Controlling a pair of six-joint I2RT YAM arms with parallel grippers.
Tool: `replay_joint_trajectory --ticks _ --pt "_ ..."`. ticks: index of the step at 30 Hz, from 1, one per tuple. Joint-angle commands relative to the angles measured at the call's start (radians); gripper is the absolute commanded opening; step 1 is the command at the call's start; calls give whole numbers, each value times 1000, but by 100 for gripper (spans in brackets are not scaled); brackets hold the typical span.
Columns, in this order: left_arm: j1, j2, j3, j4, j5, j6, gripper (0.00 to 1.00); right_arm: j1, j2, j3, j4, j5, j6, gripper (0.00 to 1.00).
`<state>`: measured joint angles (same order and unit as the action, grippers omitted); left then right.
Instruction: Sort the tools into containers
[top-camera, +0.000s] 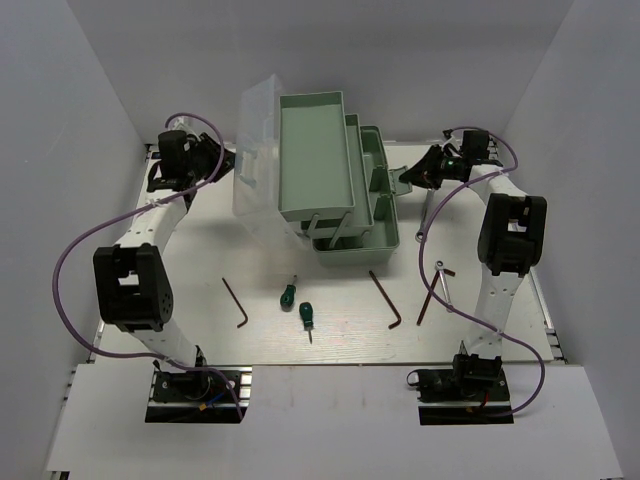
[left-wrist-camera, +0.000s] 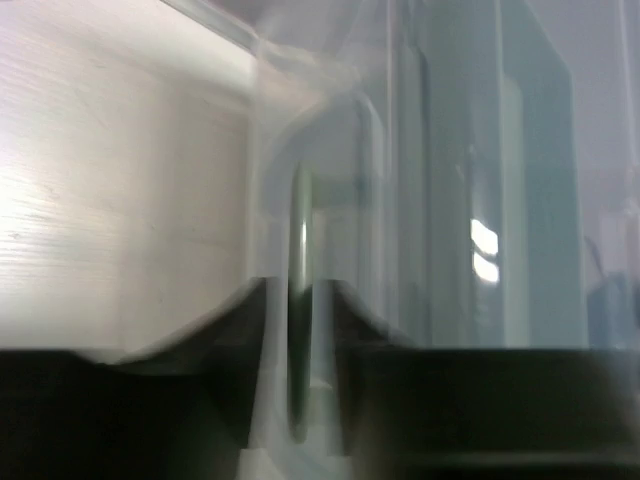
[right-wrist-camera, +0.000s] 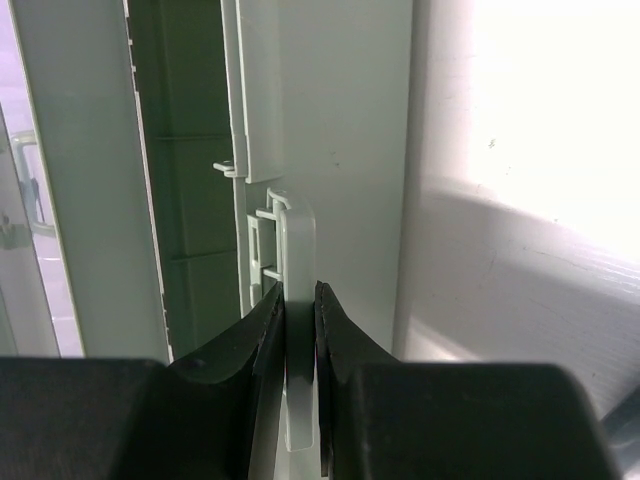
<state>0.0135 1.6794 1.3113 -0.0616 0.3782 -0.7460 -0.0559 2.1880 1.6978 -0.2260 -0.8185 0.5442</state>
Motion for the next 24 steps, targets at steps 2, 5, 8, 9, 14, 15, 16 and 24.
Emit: replay_joint_trajectory --ticks 2,5,8,9,14,15,16,24 --pt "54 -86 11 77 -50 -7 59 -64 -7 11 77 28 6 0" --pt "63 -125 -20 77 -59 -7 80 -65 -5 10 76 25 7 0" --pt "72 -148 -30 66 -59 -7 83 -65 -5 10 74 25 8 0" --pt "81 -159 -30 66 -59 -7 83 -65 -7 8 74 24 5 0" --pt "91 -181 -40 57 -59 -7 83 -65 -7 3 71 18 5 0" --pt "91 -181 -40 57 -50 -7 83 -65 -7 2 68 15 5 0" --pt "91 -181 -50 57 -50 -7 83 -65 -5 3 68 16 2 0" --pt "100 -277 -102 48 -32 2 84 -65 -14 13 19 13 -39 90"
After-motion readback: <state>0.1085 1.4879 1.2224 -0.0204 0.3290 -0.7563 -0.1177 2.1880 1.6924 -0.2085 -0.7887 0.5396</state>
